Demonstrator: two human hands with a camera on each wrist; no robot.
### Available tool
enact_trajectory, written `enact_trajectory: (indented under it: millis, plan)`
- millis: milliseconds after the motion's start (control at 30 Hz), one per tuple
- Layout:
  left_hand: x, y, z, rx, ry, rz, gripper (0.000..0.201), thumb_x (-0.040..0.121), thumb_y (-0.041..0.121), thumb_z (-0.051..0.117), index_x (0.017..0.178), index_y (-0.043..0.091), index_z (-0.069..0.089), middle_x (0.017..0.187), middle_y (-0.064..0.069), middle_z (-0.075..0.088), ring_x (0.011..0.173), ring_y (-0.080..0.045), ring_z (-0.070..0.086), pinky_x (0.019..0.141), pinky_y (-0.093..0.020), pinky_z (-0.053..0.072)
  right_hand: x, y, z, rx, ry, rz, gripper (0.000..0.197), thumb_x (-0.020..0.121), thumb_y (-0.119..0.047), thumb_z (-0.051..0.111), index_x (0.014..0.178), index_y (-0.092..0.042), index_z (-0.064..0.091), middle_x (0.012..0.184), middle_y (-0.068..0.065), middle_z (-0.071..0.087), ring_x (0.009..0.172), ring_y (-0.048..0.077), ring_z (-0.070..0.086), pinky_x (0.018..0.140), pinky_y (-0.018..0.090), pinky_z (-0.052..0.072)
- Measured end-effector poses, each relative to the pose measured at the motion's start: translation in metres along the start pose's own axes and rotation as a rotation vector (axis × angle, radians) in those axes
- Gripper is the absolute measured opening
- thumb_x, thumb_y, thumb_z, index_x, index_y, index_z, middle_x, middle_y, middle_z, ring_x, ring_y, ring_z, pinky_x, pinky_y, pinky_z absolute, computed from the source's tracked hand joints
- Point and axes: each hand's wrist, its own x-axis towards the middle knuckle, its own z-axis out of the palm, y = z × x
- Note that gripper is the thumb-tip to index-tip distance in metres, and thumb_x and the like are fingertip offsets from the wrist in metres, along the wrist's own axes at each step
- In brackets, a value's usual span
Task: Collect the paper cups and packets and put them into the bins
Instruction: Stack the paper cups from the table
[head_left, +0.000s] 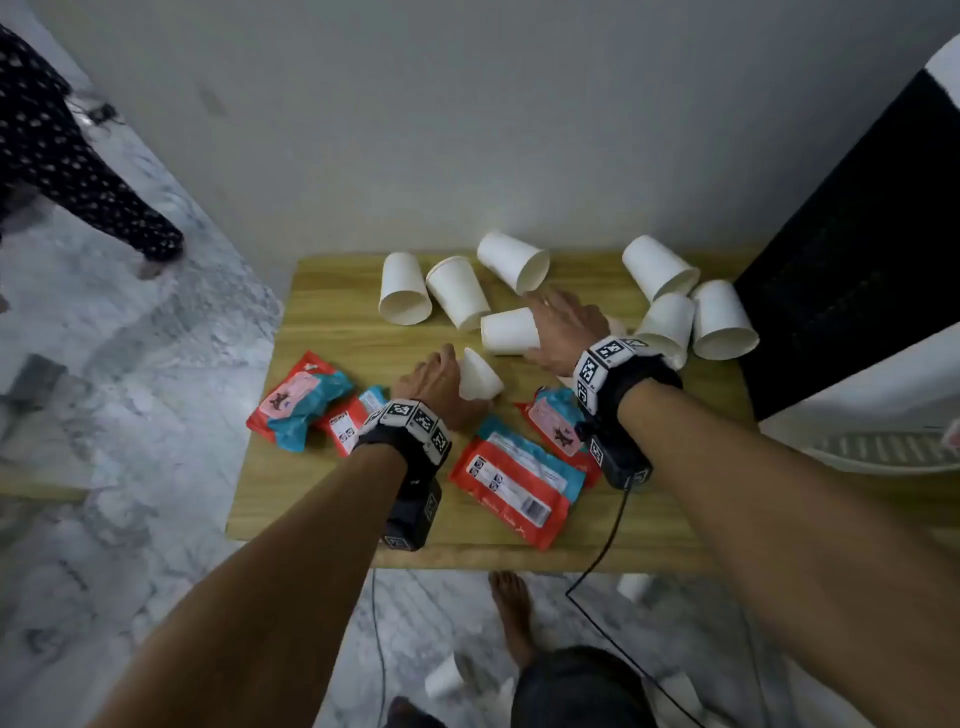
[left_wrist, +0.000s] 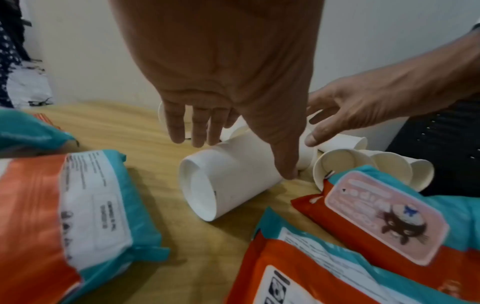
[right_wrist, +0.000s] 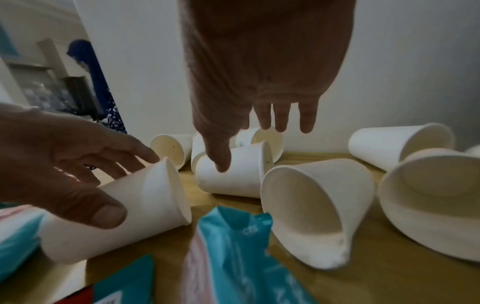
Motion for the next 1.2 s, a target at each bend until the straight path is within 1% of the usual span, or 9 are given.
enact_trajectory:
  millis: [133, 267, 367, 500, 667, 800, 967, 1133, 1200]
  plan:
    - [0.012, -0.010, 0.005, -0.013, -0.052, -0.039, 0.080, 0.071, 0.057, 0.070, 0.128, 0.014, 0.032, 0.122, -0.012, 0.057, 0.109, -0.033, 0.057, 0.075, -0.037, 0.043, 0.020, -0.006, 0.001, -0.127, -0.109, -0.034, 0.062, 0.079, -0.018, 0.071, 0.134, -0.013, 0.041, 0.135, 0.010, 0.046, 0.123, 0.033, 0.046, 0.093, 0.045, 0.039]
    - [0.017, -0.018, 0.009, -0.047, -0.078, -0.008, 0.080, 0.071, 0.056, 0.070, 0.129, 0.015, 0.033, 0.122, -0.012, 0.059, 0.107, -0.032, 0.058, 0.081, -0.040, 0.048, 0.026, -0.009, 0.004, -0.191, -0.127, -0.040, 0.053, 0.081, -0.011, 0.066, 0.129, -0.012, 0.045, 0.129, 0.012, 0.053, 0.119, 0.034, 0.050, 0.090, 0.044, 0.041]
    - [0.014, -0.025, 0.003, -0.078, -0.078, 0.048, 0.082, 0.071, 0.054, 0.070, 0.132, 0.016, 0.032, 0.125, -0.011, 0.057, 0.110, -0.032, 0.056, 0.085, -0.042, 0.048, 0.026, -0.008, 0.001, -0.214, -0.107, -0.077, 0.049, 0.081, -0.014, 0.067, 0.127, -0.011, 0.047, 0.126, 0.012, 0.056, 0.116, 0.035, 0.053, 0.089, 0.043, 0.042]
    - [0.002, -0.047, -0.006, -0.157, -0.009, 0.056, 0.083, 0.074, 0.051, 0.070, 0.137, 0.016, 0.030, 0.130, -0.010, 0.055, 0.115, -0.031, 0.054, 0.088, -0.041, 0.047, 0.027, -0.006, -0.015, -0.255, -0.002, -0.131, 0.040, 0.081, -0.016, 0.064, 0.118, -0.011, 0.050, 0.111, 0.010, 0.065, 0.099, 0.033, 0.062, 0.071, 0.036, 0.044]
    - [-0.003, -0.055, -0.010, -0.217, 0.006, 0.001, 0.080, 0.074, 0.051, 0.070, 0.136, 0.017, 0.033, 0.131, -0.008, 0.056, 0.116, -0.030, 0.055, 0.090, -0.042, 0.049, 0.026, -0.011, -0.016, -0.292, -0.234, -0.087, 0.059, 0.072, -0.043, 0.078, 0.117, -0.016, 0.050, 0.118, 0.005, 0.060, 0.110, 0.030, 0.058, 0.078, 0.038, 0.044]
    - [-0.005, -0.053, -0.011, -0.290, 0.040, -0.003, 0.079, 0.073, 0.050, 0.071, 0.136, 0.018, 0.035, 0.131, -0.006, 0.055, 0.116, -0.028, 0.054, 0.091, -0.040, 0.048, 0.023, -0.019, -0.005, -0.296, -0.287, -0.078, 0.066, 0.069, -0.036, 0.079, 0.125, -0.018, 0.048, 0.120, 0.005, 0.063, 0.107, 0.028, 0.062, 0.078, 0.036, 0.046]
    - [-0.004, -0.063, -0.022, -0.417, 0.131, -0.035, 0.081, 0.068, 0.042, 0.077, 0.135, 0.019, 0.037, 0.129, -0.006, 0.055, 0.117, -0.027, 0.053, 0.095, -0.041, 0.046, 0.022, -0.026, -0.031, -0.093, -0.196, -0.054, 0.074, 0.073, -0.037, 0.076, 0.127, -0.013, 0.032, 0.117, 0.012, 0.060, 0.099, 0.033, 0.062, 0.068, 0.034, 0.043]
    - [0.003, -0.067, -0.038, -0.526, 0.251, -0.043, 0.081, 0.065, 0.030, 0.081, 0.132, 0.016, 0.037, 0.126, -0.009, 0.054, 0.112, -0.029, 0.055, 0.090, -0.040, 0.048, 0.023, -0.040, -0.100, 0.290, -0.013, -0.174, 0.059, 0.072, -0.034, 0.078, 0.117, -0.019, 0.044, 0.112, 0.012, 0.053, 0.088, 0.025, 0.053, 0.057, 0.027, 0.038]
    - [0.006, -0.064, -0.043, -0.583, 0.291, -0.031, 0.082, 0.066, 0.025, 0.081, 0.133, 0.015, 0.035, 0.124, -0.010, 0.055, 0.109, -0.030, 0.056, 0.085, -0.037, 0.048, 0.026, -0.055, -0.116, 0.344, -0.029, -0.214, 0.053, 0.076, -0.035, 0.073, 0.119, -0.020, 0.044, 0.109, 0.009, 0.051, 0.089, 0.024, 0.052, 0.061, 0.026, 0.037]
